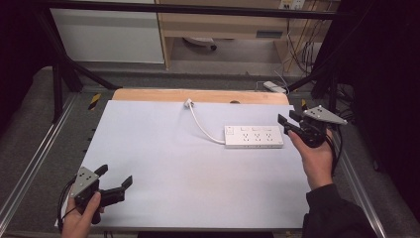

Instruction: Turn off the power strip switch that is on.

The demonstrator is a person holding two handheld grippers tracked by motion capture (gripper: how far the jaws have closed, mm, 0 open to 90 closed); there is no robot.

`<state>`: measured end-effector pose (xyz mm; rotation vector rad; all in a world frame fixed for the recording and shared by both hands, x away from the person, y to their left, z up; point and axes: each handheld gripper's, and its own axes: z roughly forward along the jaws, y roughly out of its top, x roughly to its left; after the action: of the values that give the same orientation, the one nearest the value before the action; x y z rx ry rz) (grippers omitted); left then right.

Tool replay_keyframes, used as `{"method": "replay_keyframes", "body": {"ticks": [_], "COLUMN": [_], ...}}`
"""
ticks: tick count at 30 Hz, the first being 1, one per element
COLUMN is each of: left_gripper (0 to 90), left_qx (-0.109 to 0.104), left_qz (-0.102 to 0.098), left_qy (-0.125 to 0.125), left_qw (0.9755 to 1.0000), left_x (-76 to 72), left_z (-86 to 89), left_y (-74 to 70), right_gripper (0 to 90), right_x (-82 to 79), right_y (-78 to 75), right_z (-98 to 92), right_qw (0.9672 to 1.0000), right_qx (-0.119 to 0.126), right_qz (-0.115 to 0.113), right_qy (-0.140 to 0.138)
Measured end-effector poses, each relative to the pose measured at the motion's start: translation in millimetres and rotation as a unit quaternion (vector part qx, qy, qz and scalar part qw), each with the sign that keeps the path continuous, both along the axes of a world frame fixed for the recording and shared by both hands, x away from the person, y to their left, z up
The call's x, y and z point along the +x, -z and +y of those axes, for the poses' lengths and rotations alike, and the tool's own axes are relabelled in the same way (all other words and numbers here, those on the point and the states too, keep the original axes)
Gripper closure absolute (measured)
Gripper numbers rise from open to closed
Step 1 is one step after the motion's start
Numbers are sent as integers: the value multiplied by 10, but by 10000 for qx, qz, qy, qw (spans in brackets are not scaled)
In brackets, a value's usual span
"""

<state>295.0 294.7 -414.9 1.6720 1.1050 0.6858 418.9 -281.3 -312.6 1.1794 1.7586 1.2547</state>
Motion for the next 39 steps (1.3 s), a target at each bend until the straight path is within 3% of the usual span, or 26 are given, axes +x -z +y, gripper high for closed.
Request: {"method": "replay_keyframes", "body": {"ticks": [4, 12, 25, 31, 39], "left_gripper": [46, 46, 46, 46, 46], "left_qx": [-3, -14, -54, -61, -63], "left_qz": [0, 6, 29, 20, 50], "left_qy": [-15, -11, -9, -9, 1], "left_qw": [10000, 10000, 10000, 10000, 10000], "left_x": [0, 6, 16, 20, 34], "left_z": [4, 8, 18, 27, 26], "left_y": [0, 3, 8, 9, 18], "right_gripper": [707, 841, 900, 900, 900], "right_x": [131, 348, 655, 864, 974], "right_y": [12, 65, 213, 404, 546], "right_z": [-7, -12, 14, -58, -45], "right_qw": [10000, 9999, 9996, 9989, 9978], "right_qx": [-13, 31, -245, -128, -165], "right_qz": [-74, -98, 114, 387, 539], "right_qy": [4, 8, 113, 238, 341]}}
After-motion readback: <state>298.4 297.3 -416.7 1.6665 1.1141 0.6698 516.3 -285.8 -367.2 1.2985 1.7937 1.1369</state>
